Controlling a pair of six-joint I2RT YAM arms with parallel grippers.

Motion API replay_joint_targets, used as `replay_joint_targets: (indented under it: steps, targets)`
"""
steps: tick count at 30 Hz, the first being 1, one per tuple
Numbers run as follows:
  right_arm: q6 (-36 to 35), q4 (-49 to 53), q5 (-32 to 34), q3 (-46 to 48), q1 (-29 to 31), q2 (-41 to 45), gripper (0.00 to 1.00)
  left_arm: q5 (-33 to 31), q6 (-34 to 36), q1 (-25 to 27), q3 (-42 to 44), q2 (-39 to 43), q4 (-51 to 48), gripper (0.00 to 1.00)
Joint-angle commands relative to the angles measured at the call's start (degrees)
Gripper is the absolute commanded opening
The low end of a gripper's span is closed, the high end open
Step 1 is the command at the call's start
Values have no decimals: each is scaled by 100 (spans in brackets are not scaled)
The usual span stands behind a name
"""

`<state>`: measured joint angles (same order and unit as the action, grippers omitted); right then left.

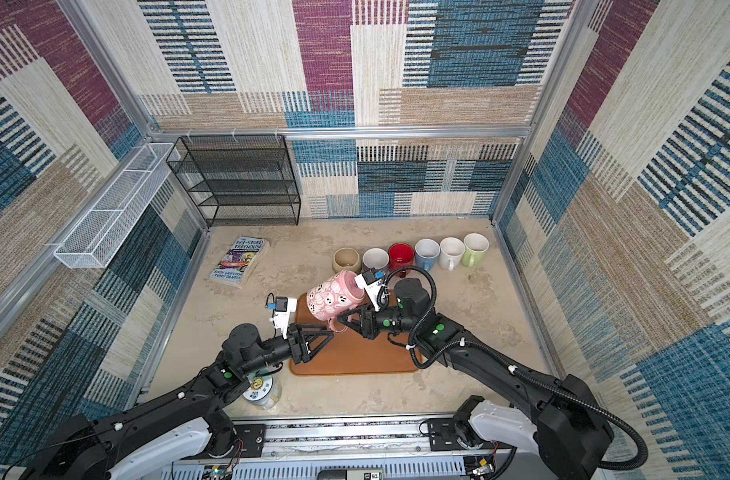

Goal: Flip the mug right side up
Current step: 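Lift and tilt the pink mug sideways with the right gripper toward the left gripper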

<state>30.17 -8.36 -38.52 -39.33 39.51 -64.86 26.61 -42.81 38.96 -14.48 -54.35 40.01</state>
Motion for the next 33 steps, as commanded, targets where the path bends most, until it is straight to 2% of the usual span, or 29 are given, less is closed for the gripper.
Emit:
replay_joint_targets:
  steps: [1,7,12,20,33]
  targets:
    - [193,-1239,-557,28,-13,-6,0,193,-232,-2,32,17,764,74]
    - [449,-1984,-870,211,-16,-93,0,102,-254,-3,138,199,1010,73]
    - [604,-2449,-792,367,-16,-94,0,101,-220,-5,150,320,1077,71]
    - [827,-3138,-965,530,-13,-282,0,142,-351,-3,191,143,1524,53]
    - [1037,-3963,-1313,777,-13,-428,0,176,-478,-7,141,-165,2188,42]
